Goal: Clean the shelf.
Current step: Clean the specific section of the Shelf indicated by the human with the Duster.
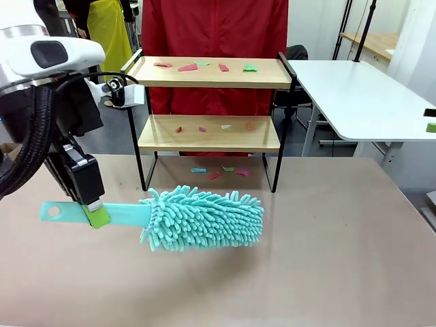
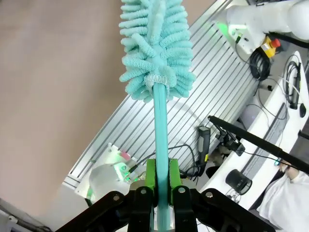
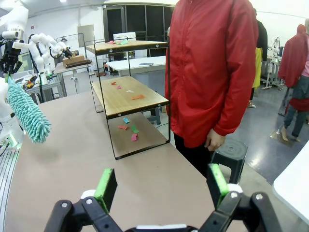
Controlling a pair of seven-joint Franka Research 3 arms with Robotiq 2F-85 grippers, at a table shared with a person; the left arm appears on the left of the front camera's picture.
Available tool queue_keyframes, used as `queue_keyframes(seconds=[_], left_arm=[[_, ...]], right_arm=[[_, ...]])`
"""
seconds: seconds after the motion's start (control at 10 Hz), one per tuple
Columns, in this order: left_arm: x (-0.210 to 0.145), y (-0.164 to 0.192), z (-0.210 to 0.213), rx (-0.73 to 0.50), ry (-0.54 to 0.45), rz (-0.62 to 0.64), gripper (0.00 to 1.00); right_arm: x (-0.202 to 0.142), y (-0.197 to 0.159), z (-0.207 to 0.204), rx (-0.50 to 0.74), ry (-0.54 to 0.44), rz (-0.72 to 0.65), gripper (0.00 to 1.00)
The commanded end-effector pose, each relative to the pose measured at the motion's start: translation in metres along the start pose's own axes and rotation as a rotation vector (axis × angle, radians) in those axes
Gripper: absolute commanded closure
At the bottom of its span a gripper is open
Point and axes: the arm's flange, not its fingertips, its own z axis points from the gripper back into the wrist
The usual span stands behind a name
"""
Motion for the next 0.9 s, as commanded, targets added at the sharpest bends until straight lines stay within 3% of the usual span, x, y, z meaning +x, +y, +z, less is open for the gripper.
queue_keyframes(seconds=[0.0, 0.1, 0.8], left_arm=[[0.001, 0.001, -0.002, -0.001, 0.006, 0.004, 0.87], [0.004, -0.012, -0.003, 0.013, -0.062, 0.105, 0.87], [0.05, -0.043, -0.06, 0.019, -0.24, 0.313, 0.87]], right_arm=[[0.004, 0.001, -0.001, 0.001, 0.0, 0.007, 0.0], [0.004, 0.001, -0.001, 0.001, 0.0, 0.007, 0.0], [0.004, 0.001, -0.001, 0.001, 0.0, 0.007, 0.0]])
